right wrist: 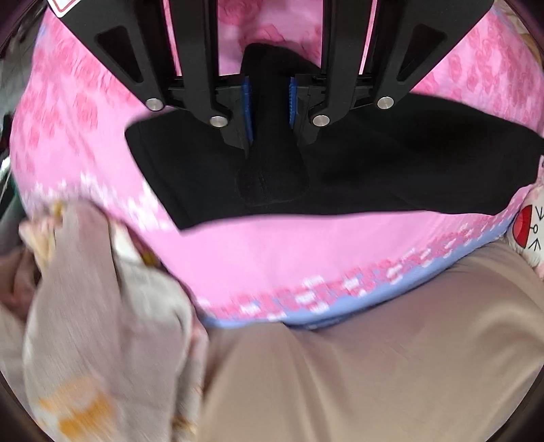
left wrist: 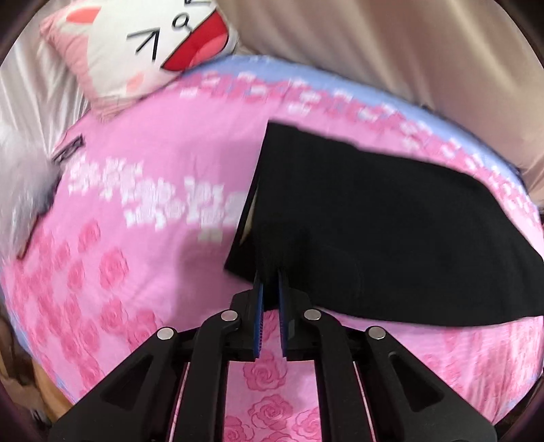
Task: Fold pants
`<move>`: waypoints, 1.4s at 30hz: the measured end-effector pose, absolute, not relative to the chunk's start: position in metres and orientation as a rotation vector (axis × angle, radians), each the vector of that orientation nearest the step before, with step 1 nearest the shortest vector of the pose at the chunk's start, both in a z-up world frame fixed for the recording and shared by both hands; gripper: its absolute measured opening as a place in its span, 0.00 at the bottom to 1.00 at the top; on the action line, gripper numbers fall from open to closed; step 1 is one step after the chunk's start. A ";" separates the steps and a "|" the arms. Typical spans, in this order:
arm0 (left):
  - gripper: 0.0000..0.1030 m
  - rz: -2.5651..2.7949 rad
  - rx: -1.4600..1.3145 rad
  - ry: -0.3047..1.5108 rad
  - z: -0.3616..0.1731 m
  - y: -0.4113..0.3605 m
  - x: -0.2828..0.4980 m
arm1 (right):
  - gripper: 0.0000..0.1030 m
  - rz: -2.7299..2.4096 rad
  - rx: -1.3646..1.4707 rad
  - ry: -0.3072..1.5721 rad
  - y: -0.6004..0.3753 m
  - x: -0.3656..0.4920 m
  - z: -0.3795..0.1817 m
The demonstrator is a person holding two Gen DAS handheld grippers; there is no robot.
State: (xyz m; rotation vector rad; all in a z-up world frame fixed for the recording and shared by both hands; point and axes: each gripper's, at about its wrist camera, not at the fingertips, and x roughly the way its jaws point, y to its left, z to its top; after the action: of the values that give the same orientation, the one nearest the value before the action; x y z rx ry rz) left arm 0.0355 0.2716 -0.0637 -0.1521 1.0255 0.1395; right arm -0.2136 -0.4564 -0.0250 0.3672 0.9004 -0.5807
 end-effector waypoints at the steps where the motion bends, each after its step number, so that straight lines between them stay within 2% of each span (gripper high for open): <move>1: 0.12 0.150 -0.145 1.026 -0.063 0.271 0.034 | 0.35 -0.594 0.383 0.892 -0.457 -0.220 -0.025; 4: 0.17 0.193 -0.138 1.004 -0.045 0.274 0.026 | 0.58 -0.632 0.384 0.856 -0.451 -0.240 -0.011; 5: 0.23 0.205 -0.133 0.990 -0.037 0.275 0.024 | 0.60 -0.643 0.381 0.834 -0.450 -0.249 -0.004; 8: 0.44 0.252 -0.120 0.904 -0.004 0.275 0.011 | 0.62 -0.670 0.424 0.748 -0.452 -0.276 0.017; 11: 0.50 0.272 -0.081 0.808 0.026 0.257 0.007 | 0.68 -0.627 0.536 0.628 -0.462 -0.296 0.036; 14: 0.68 0.180 -0.066 0.764 0.039 0.217 0.014 | 0.68 -0.580 0.624 0.591 -0.472 -0.296 0.040; 18: 0.71 0.026 -0.015 0.770 0.033 0.156 0.024 | 0.68 -0.547 0.673 0.682 -0.480 -0.272 0.018; 19: 0.71 -0.009 0.002 0.779 0.028 0.138 0.027 | 0.48 -0.524 0.683 0.734 -0.479 -0.261 0.007; 20: 0.71 -0.042 0.016 0.789 0.023 0.120 0.030 | 0.24 -0.504 0.647 0.785 -0.475 -0.248 0.001; 21: 0.71 -0.058 0.023 0.796 0.019 0.108 0.034 | 0.10 -0.503 0.569 0.840 -0.469 -0.232 0.001; 23: 0.71 -0.089 0.044 0.813 0.011 0.081 0.042 | 0.10 -0.527 0.392 0.833 -0.455 -0.208 0.030; 25: 0.71 -0.124 0.064 0.816 0.009 0.056 0.045 | 0.10 -0.496 0.246 0.702 -0.435 -0.200 0.078; 26: 0.71 -0.137 0.074 0.812 0.009 0.049 0.044 | 0.12 -0.492 0.174 0.657 -0.426 -0.199 0.097; 27: 0.72 -0.157 0.085 0.807 0.007 0.041 0.042 | 0.24 -0.514 0.078 0.639 -0.416 -0.200 0.110; 28: 0.75 -0.165 0.092 0.809 0.004 0.036 0.038 | 0.45 -0.553 -0.033 0.657 -0.407 -0.205 0.108; 30: 0.79 -0.177 0.098 0.819 -0.006 0.030 0.033 | 0.65 -0.633 -0.099 0.755 -0.412 -0.224 0.073; 34: 0.79 -0.163 0.121 0.886 -0.025 0.024 0.033 | 0.62 -0.791 0.108 0.994 -0.448 -0.294 -0.005; 38: 0.79 -0.181 0.136 0.897 -0.025 0.003 0.041 | 0.62 -0.780 0.337 0.851 -0.454 -0.333 0.013; 42: 0.79 -0.246 0.116 0.878 -0.020 -0.028 0.045 | 0.62 -0.682 0.424 0.767 -0.466 -0.300 0.040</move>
State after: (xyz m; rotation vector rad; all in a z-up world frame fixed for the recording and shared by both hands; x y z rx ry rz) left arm 0.0451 -0.0279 -0.0204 0.1161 0.8782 -0.2455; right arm -0.2998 -0.4655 0.0395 0.4241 0.7670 -0.6820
